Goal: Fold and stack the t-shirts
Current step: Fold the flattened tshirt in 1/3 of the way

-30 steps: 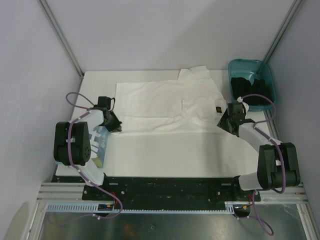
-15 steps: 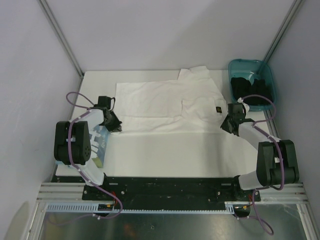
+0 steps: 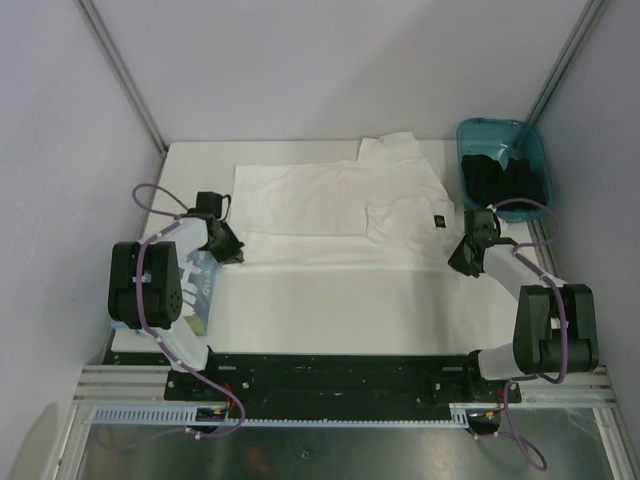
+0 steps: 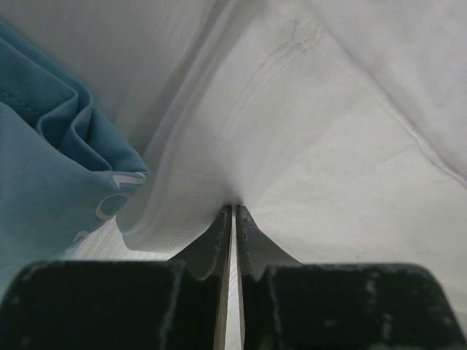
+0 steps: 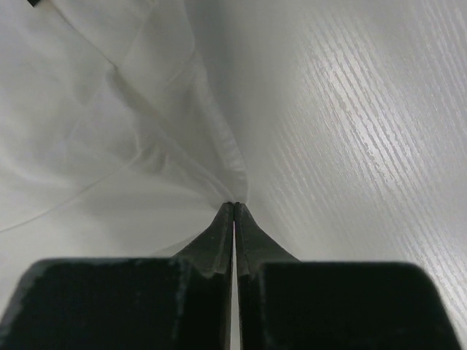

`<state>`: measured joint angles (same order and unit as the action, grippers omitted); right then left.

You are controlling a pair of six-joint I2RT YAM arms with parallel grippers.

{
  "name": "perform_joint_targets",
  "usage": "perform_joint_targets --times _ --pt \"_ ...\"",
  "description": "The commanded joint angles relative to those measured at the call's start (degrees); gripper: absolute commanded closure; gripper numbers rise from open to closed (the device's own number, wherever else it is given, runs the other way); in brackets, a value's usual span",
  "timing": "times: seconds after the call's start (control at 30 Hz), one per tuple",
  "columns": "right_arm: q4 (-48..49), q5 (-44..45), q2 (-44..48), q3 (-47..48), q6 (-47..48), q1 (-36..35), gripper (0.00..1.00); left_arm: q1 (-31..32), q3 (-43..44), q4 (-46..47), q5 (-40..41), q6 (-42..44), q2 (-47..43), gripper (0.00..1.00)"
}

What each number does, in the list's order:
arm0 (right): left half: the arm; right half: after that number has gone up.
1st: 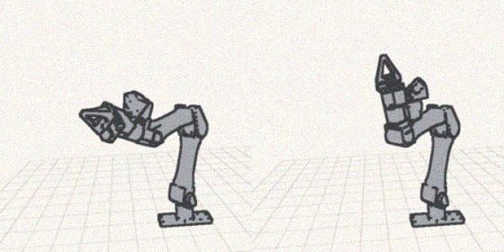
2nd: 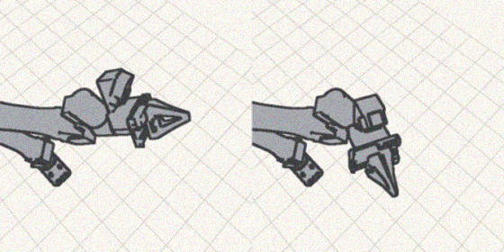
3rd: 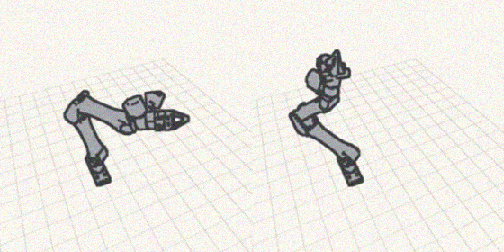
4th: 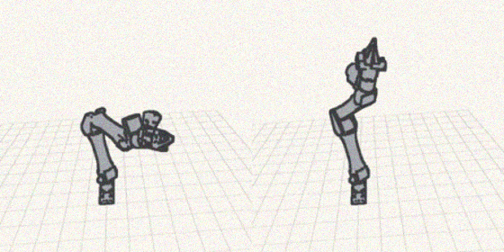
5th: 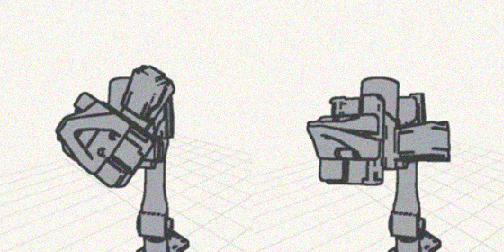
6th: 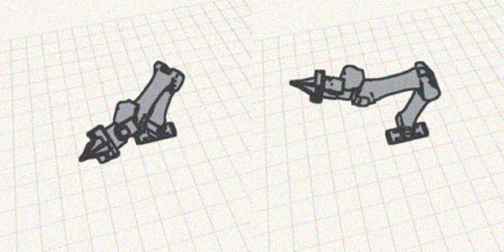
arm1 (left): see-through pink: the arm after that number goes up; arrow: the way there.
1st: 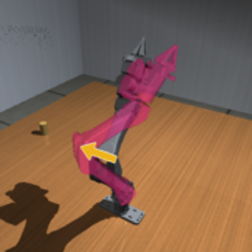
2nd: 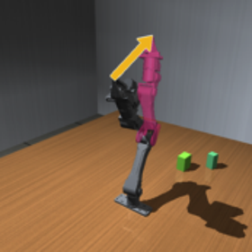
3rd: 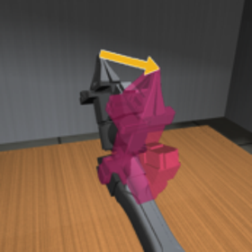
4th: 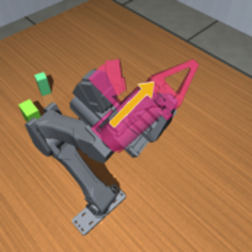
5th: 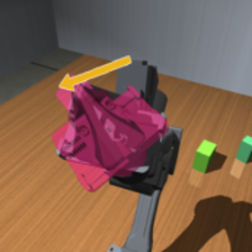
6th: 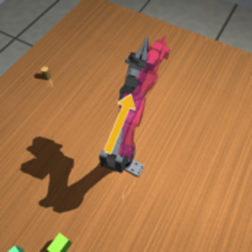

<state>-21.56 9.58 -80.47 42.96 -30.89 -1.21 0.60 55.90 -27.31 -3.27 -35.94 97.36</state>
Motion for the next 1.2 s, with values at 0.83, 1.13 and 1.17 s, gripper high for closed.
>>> perform_joint_targets --times 0.83,1.13,1.17 --pt "1.84 -1.89 -5.57 5.55 -7.77 -0.17 0.77 -7.4 -9.58 -0.74 2.31 -3.86 -15.17 0.77" --pt "-0.88 -2.18 -6.81 2.97 -6.99 2.13 0.67 -9.11 -11.46 1.01 3.01 -3.29 -13.2 0.64" --pt "-1.09 -2.63 -6.11 2.9 -6.86 2.55 0.65 -9.12 -11.57 1.41 3.05 -3.32 -12.92 0.63"
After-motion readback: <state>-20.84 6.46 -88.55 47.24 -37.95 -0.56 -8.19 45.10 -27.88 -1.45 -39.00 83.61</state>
